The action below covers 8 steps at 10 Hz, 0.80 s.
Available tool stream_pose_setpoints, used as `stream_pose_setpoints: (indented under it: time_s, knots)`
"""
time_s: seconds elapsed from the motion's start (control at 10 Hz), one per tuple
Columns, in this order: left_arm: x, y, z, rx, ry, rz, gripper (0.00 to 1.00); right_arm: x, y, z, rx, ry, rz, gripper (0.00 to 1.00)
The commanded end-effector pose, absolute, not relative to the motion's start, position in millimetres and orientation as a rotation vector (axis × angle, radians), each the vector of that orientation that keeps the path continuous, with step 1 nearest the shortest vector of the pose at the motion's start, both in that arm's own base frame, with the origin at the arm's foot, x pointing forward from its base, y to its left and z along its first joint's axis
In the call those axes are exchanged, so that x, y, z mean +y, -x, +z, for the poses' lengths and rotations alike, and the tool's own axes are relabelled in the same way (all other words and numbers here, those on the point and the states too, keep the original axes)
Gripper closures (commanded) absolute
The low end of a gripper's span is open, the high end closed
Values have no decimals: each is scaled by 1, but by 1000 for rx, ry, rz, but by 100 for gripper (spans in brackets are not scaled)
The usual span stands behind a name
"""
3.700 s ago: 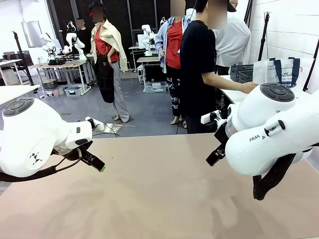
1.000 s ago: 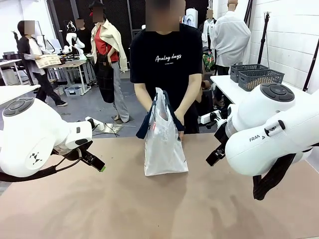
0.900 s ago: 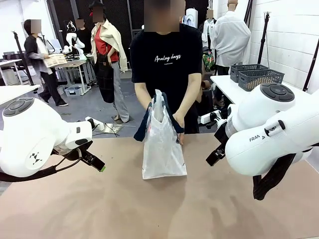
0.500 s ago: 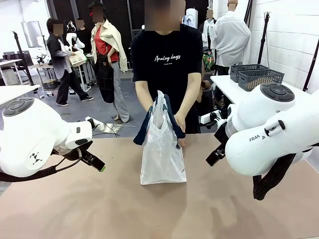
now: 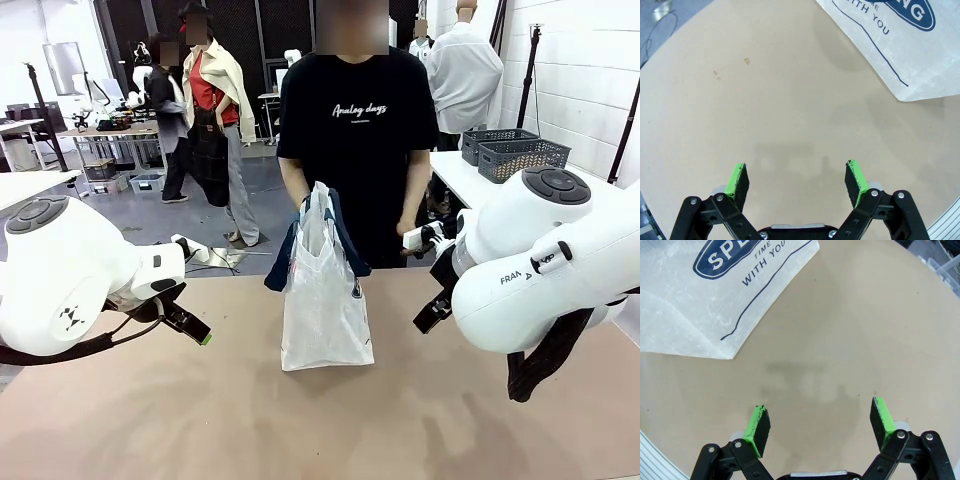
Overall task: Transfer purchased items from the store into the shopping bag.
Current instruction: Open the Reusable shopping bag in the center of the table.
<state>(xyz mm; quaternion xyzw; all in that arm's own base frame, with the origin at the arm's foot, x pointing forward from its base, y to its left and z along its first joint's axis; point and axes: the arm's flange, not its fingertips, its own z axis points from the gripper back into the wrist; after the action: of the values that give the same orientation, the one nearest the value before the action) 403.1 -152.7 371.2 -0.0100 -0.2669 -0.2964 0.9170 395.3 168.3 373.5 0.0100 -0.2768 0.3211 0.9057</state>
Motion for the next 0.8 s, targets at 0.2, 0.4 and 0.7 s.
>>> stream_pose_setpoints:
  time_s: [0.2,0.4,0.7]
  knots:
    - [-151,-404,371,-549,21,-606,0,168,-395,373,-572,-21,663,0]
    - [-151,-404,371,-549,21,-606,0,168,-395,373,-572,-21,663,0]
    - [-151,-404,371,-549,21,-606,0,168,-395,373,-572,-21,663,0]
